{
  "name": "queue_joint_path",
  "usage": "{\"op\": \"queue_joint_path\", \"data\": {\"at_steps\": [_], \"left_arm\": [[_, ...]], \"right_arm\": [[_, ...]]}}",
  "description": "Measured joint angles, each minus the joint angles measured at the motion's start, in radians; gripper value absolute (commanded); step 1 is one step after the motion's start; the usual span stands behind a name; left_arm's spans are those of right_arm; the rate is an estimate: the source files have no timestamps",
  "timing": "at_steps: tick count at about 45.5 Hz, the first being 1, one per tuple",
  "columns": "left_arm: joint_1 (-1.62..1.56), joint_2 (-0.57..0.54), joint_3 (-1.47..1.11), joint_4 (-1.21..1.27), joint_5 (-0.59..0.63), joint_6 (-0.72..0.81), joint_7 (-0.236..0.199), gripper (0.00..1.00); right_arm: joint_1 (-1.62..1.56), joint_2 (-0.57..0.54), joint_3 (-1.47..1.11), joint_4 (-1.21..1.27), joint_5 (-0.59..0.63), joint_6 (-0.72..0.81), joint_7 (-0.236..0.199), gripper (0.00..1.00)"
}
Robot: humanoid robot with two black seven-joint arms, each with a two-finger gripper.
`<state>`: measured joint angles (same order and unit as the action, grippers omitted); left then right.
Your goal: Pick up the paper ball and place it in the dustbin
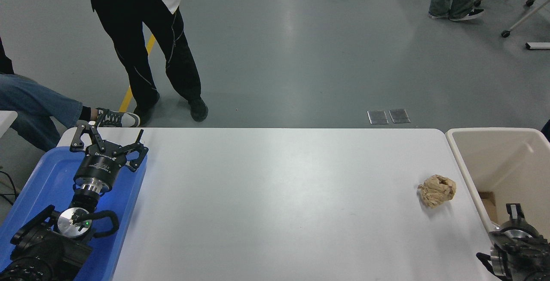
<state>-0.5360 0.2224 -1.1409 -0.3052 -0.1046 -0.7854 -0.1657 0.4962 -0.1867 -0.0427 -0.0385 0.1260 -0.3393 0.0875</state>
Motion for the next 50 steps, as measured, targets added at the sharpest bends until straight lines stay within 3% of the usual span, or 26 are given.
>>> {"op": "queue_joint_path", "data": {"at_steps": [29, 31, 37, 38, 42, 50], "left_arm": [[-0.001, 0.0, 0.0, 0.0, 0.0, 0.0, 0.0, 0.99], [-0.001, 0.0, 0.0, 0.0, 0.0, 0.0, 0.0, 0.99], [-0.001, 0.0, 0.0, 0.0, 0.0, 0.0, 0.0, 0.99], [-0.001, 0.0, 0.0, 0.0, 0.0, 0.0, 0.0, 0.99], [-0.001, 0.0, 0.0, 0.0, -0.001, 0.0, 0.0, 0.99], [-0.001, 0.0, 0.0, 0.0, -0.001, 0.0, 0.0, 0.99]], "right_arm": [[0.03, -0.001, -0.043, 0.005, -0.012, 0.01, 0.0, 0.0], [0.034, -0.001, -0.06, 0.006, -0.013, 0.012, 0.0, 0.09], [0.051, 0.001, -0.121, 0.006, -0.014, 0.015, 0.0, 0.78], [0.054, 0.001, -0.13, 0.006, -0.015, 0.015, 0.0, 0.86], [0.07, -0.002, -0.167, 0.007, -0.015, 0.016, 0.0, 1.0], [0.137, -0.044, -0.289, 0.063, -0.02, 0.02, 0.0, 1.0]]}}
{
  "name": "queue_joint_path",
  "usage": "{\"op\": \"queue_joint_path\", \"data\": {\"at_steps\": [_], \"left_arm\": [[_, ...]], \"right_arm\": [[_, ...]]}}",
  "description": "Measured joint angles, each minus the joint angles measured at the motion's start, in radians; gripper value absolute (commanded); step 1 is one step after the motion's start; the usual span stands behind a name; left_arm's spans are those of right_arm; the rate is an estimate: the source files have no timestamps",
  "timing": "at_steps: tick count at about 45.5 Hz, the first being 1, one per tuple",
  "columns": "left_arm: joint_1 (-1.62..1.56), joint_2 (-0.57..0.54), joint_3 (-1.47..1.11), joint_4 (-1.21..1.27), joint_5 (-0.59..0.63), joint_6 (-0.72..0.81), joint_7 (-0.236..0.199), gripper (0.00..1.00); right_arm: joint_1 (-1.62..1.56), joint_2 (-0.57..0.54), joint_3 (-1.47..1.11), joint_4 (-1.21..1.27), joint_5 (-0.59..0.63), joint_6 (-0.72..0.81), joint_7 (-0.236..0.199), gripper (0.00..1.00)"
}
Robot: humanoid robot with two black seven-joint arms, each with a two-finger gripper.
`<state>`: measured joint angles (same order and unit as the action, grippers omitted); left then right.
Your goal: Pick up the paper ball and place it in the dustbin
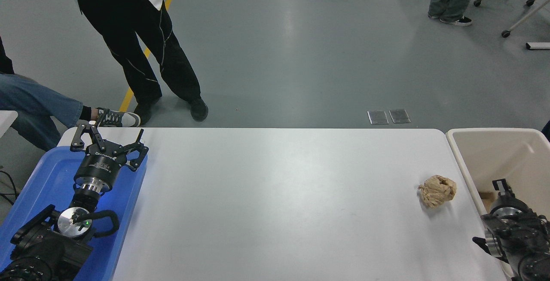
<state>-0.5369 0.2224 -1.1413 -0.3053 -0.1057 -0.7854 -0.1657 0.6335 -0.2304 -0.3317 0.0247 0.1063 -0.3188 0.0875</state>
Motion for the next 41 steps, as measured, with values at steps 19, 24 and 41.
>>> {"op": "queue_joint_path", "data": {"at_steps": [19, 24, 41], "left_arm": [[0.0, 0.0, 0.002, 0.0, 0.001, 0.0, 0.001, 0.99], [0.0, 0.0, 0.003, 0.0, 0.001, 0.0, 0.002, 0.99], [0.0, 0.0, 0.002, 0.0, 0.001, 0.0, 0.002, 0.99]], "right_arm": [[0.46, -0.295, -0.404, 0.638, -0.061, 0.062, -0.001, 1.0], [0.608, -0.29, -0.552, 0.763, -0.07, 0.116, -0.001, 1.0], [1.147, -0.121, -0.805, 1.203, -0.07, 0.426, -0.002, 1.0]]}}
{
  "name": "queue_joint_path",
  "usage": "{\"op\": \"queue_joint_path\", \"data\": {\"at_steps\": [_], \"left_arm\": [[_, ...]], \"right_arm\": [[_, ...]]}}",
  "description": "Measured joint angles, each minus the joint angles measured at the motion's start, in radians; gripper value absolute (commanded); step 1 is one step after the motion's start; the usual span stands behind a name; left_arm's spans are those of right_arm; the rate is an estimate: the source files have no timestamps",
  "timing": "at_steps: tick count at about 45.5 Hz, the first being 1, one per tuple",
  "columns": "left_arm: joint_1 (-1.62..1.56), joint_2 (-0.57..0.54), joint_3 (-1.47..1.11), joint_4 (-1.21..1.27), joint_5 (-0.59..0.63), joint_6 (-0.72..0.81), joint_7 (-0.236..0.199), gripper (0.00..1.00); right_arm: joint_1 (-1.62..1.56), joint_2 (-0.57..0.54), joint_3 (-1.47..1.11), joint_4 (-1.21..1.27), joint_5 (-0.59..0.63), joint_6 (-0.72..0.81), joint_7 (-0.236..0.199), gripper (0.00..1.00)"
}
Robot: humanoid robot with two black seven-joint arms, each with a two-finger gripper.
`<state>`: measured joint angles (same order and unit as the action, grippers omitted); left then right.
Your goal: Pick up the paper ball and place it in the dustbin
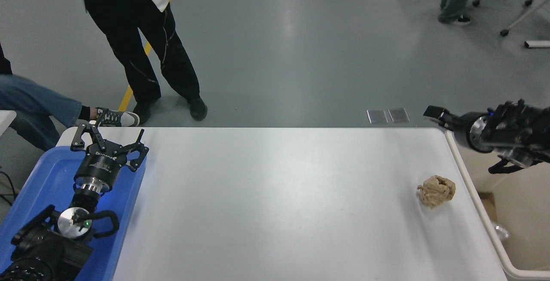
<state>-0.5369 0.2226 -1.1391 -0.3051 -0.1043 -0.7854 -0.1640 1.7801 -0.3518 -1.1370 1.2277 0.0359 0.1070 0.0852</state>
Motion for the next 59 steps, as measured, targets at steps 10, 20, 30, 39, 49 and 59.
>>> {"op": "queue_joint_path", "data": {"at_steps": [10, 20, 30, 39, 49, 59], "left_arm": [[0.0, 0.0, 0.001, -0.001, 0.0, 0.0, 0.0, 0.99], [0.0, 0.001, 0.001, -0.001, 0.0, 0.0, 0.001, 0.99], [0.0, 0.001, 0.001, -0.002, 0.0, 0.0, 0.001, 0.99], [0.0, 0.001, 0.001, -0.002, 0.0, 0.0, 0.001, 0.99], [0.0, 0.001, 0.001, -0.002, 0.0, 0.0, 0.001, 0.99], [0.0, 0.001, 0.001, -0.002, 0.0, 0.0, 0.001, 0.99]], "right_arm": [[0.246, 0.124, -0.031, 0.214, 0.007, 0.202, 0.0, 1.0], [0.455, 0.209, -0.029, 0.38, 0.077, 0.373, -0.003, 1.0], [0.609, 0.245, -0.01, 0.454, 0.135, 0.557, -0.003, 1.0], [0.696, 0.258, -0.006, 0.482, 0.155, 0.632, -0.006, 1.0], [0.711, 0.262, -0.019, 0.475, 0.162, 0.662, -0.009, 1.0], [0.623, 0.26, -0.077, 0.423, 0.166, 0.548, -0.01, 1.0]]}}
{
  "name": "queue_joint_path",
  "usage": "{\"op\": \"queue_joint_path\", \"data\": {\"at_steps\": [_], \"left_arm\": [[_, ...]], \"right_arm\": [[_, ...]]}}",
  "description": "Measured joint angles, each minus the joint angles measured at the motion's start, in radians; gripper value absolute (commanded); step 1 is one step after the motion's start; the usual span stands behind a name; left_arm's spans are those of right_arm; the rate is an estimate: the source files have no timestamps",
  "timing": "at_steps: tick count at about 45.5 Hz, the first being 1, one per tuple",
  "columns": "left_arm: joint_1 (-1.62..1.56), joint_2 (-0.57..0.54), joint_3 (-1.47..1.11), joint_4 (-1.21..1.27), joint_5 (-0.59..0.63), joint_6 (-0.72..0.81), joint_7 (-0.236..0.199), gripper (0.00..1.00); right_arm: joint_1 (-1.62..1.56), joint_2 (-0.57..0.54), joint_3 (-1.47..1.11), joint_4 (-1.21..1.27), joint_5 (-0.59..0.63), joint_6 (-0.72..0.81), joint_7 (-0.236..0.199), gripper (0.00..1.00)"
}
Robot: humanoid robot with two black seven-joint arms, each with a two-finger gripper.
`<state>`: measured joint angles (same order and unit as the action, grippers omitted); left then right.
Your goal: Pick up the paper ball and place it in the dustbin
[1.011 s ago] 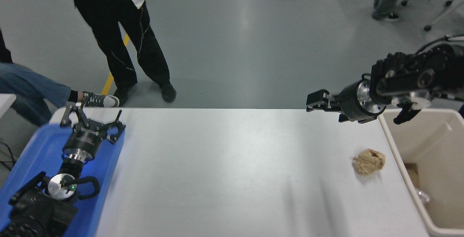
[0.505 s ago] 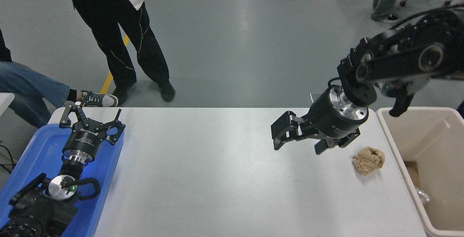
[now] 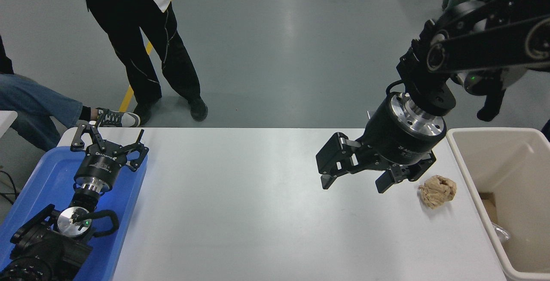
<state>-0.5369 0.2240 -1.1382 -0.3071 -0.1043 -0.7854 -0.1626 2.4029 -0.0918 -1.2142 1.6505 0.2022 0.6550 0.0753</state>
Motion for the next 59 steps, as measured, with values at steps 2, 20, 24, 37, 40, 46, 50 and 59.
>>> {"op": "queue_joint_path", "data": {"at_steps": [2, 20, 24, 37, 40, 46, 50, 59], "left_arm": [[0.0, 0.0, 0.0, 0.0, 0.0, 0.0, 0.0, 0.99], [0.0, 0.0, 0.001, 0.0, 0.0, 0.0, 0.001, 0.99], [-0.001, 0.0, 0.001, 0.0, 0.0, 0.0, 0.001, 0.99], [-0.001, 0.0, 0.001, 0.0, 0.0, 0.0, 0.001, 0.99], [-0.001, 0.0, 0.001, 0.0, 0.0, 0.0, 0.001, 0.99], [-0.001, 0.0, 0.001, 0.0, 0.0, 0.0, 0.001, 0.99], [-0.001, 0.0, 0.001, 0.0, 0.0, 0.0, 0.002, 0.99], [-0.001, 0.0, 0.001, 0.0, 0.0, 0.0, 0.001, 0.99]], "right_arm": [[-0.047, -0.002, -0.018, -0.027, 0.001, -0.054, 0.0, 1.0], [-0.415, -0.021, -0.127, -0.2, 0.003, -0.349, 0.0, 1.0], [-0.499, -0.027, -0.14, -0.237, 0.005, -0.41, 0.0, 1.0], [-0.735, -0.045, -0.16, -0.379, 0.006, -0.562, -0.001, 1.0], [-0.78, -0.052, -0.164, -0.416, 0.006, -0.581, -0.005, 1.0], [-0.869, -0.062, -0.18, -0.493, 0.007, -0.616, -0.022, 1.0], [-0.926, -0.066, -0.198, -0.545, 0.007, -0.636, -0.035, 1.0], [-1.008, -0.072, -0.212, -0.626, 0.023, -0.659, -0.05, 1.0]]}}
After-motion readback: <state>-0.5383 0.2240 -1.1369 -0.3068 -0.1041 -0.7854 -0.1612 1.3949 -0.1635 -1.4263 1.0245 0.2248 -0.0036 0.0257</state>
